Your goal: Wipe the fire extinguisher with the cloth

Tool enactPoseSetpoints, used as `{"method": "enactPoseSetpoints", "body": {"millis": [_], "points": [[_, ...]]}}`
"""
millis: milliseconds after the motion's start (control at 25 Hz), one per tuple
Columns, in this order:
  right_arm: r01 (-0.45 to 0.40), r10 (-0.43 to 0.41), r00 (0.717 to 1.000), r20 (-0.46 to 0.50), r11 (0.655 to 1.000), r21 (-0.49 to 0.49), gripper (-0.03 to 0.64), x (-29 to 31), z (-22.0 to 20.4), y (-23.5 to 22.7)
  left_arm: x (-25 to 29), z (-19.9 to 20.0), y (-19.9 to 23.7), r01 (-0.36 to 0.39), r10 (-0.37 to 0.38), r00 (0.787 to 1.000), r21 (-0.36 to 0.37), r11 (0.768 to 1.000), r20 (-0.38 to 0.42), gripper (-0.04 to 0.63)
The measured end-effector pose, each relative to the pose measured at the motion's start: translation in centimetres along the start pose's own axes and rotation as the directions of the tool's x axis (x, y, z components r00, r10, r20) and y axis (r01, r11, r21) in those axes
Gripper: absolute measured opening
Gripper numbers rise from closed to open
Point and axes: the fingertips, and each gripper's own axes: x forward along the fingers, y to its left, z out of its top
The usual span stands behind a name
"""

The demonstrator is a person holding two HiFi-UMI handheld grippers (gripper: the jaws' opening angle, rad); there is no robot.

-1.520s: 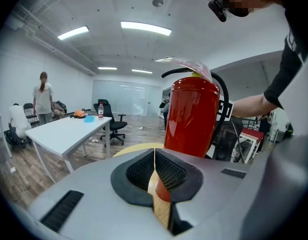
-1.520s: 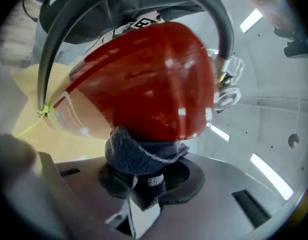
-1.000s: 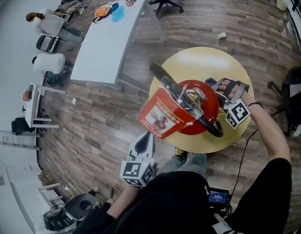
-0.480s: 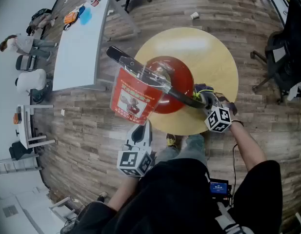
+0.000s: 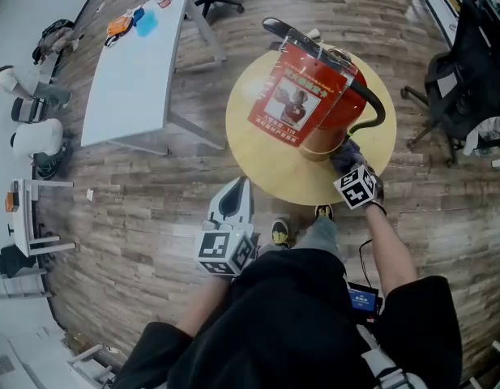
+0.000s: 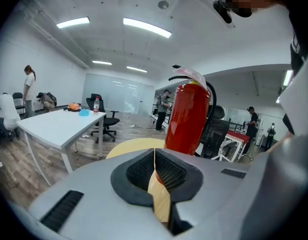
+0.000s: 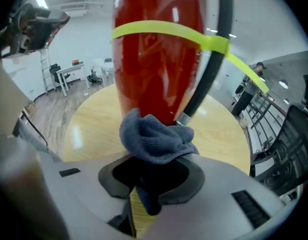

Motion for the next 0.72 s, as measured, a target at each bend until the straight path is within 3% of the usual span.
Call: {"method": "enactPoseSetpoints", "body": {"millis": [80,200,320,440,520,640,720], "points": [[0.019,-0.017,0.999,-0.045,0.999,0.039,0.106,0.3,0.7,1.7,-1.3,0.2,1.6,0.003,-0.003,1.000,-0.009,1.000,0.019,0.023],[0.050,-0.031,0.996,-0.089,0.974,0.221,0.106,0.8,2.0,3.4,-3.2,0.3,3.4,0.013,-0.012,0.999,-0.010,1.000,0.046,0.023],[0.086,-0.062,0.995,-0.072,0.916,0.392,0.106,0.6,3.2,4.6,-5.0,0.3,5.1,0.027,-0.026,0.997,-0.013,1.000,0.078,0.023],[0.078,-0.082,0.996,-0.018,0.821,0.566,0.106,0.5,5.1,6.2,-6.5,-0.5,6.7,0.039,-0.036,0.996,-0.032,0.999,0.086,0.023],[0.021,-0.082,0.995,0.053,0.707,0.707,0.106,0.7,6.9,7.3,-7.4,-1.1,7.5,0.043,-0.039,0.996,-0.046,0.998,0.086,0.023],[-0.110,-0.122,0.975,0.185,0.458,0.882,0.106,0.7,10.5,8.1,-8.7,-1.5,8.7,0.051,-0.045,0.995,-0.062,0.997,0.091,0.023],[-0.198,-0.191,0.946,0.263,0.306,0.931,0.106,-0.3,13.4,7.8,-9.5,-1.5,9.4,0.050,-0.043,0.994,-0.072,0.996,0.099,0.023]]}}
